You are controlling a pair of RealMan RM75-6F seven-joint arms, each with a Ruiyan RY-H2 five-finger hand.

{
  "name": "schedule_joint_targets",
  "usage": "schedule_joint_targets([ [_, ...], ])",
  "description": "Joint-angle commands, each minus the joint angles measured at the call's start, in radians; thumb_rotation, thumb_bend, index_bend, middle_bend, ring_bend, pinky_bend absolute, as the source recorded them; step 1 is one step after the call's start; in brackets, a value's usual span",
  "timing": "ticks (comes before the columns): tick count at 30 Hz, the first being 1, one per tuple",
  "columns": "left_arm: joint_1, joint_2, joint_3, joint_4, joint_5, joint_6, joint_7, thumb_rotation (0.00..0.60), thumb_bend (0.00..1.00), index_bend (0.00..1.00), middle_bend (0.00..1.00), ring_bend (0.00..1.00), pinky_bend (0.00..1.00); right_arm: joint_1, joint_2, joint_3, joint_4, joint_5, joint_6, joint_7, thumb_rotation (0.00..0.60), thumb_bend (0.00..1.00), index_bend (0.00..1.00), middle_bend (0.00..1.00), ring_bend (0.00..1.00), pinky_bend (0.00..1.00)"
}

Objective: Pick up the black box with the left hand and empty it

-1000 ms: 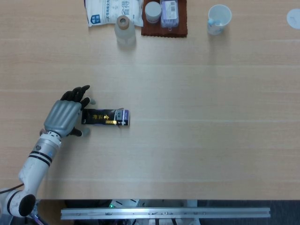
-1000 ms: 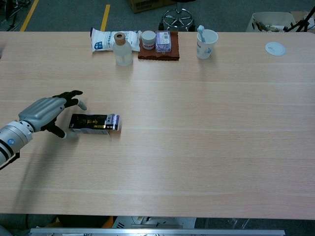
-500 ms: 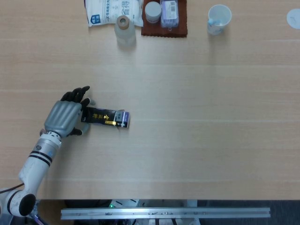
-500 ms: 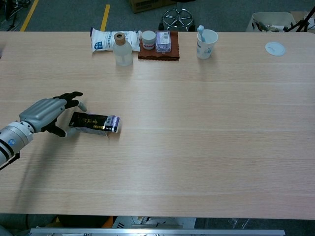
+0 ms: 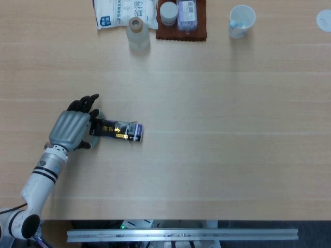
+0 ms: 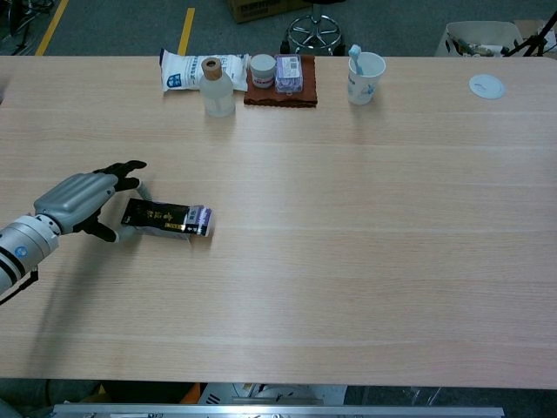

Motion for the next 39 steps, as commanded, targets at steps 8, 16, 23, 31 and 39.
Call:
schedule_joint_targets([
  [8,0.006,0.045,0.016,-0.056,0.058,0.072,0.098,0.600,0.33,0.44,0.00,0.00,0.11,-0.001,0.001,0.001,-0.003,-0.004,0.006,0.002,0.600,0.05,0.11,0.12,0.05,0.31],
  [16,-0.002,0.173,0.024,-0.183,0.100,0.120,0.259,0.600,0.33,0.45,0.00,0.00,0.11,0.002,0.000,0.002,-0.007,-0.009,0.006,-0.003,0.600,0.05,0.11,0.12,0.05,0.31],
  [23,-0.009,0.261,0.027,-0.261,0.105,0.133,0.389,0.600,0.33,0.45,0.00,0.00,0.11,0.004,0.000,0.002,-0.011,-0.011,0.007,-0.008,0.600,0.05,0.11,0.12,0.05,0.31],
  [31,-0.014,0.307,0.023,-0.276,0.133,0.174,0.522,0.600,0.33,0.44,0.00,0.00,0.11,0.005,0.000,0.002,-0.014,-0.013,0.009,-0.010,0.600,0.05,0.11,0.12,0.05,0.31],
  [39,-0.005,0.282,0.033,-0.218,0.196,0.225,0.599,0.600,0.33,0.44,0.00,0.00,0.11,0.005,0.001,0.002,-0.015,-0.013,0.009,-0.010,0.600,0.05,0.11,0.12,0.05,0.31],
])
